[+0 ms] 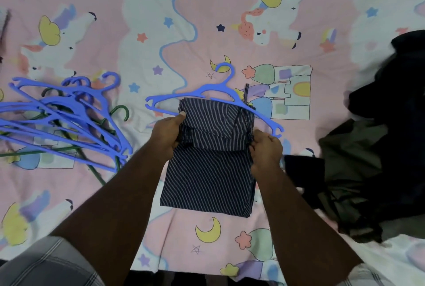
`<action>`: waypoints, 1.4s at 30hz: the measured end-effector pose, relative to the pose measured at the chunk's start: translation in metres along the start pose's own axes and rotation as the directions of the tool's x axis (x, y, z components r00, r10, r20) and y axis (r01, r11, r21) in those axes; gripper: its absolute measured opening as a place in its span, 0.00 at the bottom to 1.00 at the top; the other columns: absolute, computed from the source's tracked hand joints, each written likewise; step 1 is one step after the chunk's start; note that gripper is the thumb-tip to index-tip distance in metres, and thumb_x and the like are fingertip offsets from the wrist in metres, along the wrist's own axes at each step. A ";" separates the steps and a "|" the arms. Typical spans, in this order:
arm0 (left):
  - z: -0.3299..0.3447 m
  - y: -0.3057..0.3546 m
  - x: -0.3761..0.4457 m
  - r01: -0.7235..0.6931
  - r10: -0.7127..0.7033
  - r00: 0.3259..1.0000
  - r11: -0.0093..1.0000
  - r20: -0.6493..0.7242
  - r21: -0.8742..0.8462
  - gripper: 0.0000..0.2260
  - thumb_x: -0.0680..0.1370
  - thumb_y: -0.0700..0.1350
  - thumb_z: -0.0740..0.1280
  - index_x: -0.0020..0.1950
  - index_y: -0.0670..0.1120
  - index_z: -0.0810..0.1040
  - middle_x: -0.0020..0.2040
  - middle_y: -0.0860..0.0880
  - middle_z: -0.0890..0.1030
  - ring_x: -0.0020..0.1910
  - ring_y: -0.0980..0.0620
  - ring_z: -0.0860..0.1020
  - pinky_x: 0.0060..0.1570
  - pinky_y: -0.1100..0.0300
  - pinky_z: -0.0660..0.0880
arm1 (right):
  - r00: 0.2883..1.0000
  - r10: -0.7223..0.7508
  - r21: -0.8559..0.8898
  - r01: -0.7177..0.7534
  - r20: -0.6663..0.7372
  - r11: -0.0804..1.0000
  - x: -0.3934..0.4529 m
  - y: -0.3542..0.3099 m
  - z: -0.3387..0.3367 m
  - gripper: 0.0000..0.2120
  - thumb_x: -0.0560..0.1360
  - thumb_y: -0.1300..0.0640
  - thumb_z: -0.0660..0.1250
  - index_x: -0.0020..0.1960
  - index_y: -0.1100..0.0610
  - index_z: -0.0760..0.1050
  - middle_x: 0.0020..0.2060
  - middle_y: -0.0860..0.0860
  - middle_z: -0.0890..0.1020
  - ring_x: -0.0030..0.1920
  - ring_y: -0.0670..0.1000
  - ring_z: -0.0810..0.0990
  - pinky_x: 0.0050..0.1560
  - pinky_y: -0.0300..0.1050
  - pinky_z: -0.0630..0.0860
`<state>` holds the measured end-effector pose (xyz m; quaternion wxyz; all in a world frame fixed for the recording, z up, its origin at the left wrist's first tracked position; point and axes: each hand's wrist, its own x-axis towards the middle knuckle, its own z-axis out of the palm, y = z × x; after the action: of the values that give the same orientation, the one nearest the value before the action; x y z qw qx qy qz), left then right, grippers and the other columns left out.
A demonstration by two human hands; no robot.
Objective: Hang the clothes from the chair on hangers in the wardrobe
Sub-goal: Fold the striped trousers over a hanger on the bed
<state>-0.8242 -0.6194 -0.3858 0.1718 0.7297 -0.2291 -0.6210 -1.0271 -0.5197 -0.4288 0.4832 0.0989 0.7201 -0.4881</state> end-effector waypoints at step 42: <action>-0.033 0.005 0.000 -0.013 -0.011 0.945 0.997 0.326 0.071 0.04 0.81 0.47 0.67 0.52 0.48 0.79 0.46 0.48 0.84 0.40 0.48 0.85 0.42 0.52 0.82 | 0.996 0.054 0.204 -0.067 0.067 0.977 -0.051 -0.013 0.007 0.09 0.76 0.65 0.70 0.55 0.62 0.76 0.52 0.59 0.84 0.51 0.57 0.84 0.42 0.49 0.83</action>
<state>-0.7924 -0.6241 -0.3773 0.1055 0.6224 -0.2767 -0.7245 -1.0049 -0.5150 -0.3807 0.5067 0.1554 0.6472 -0.5480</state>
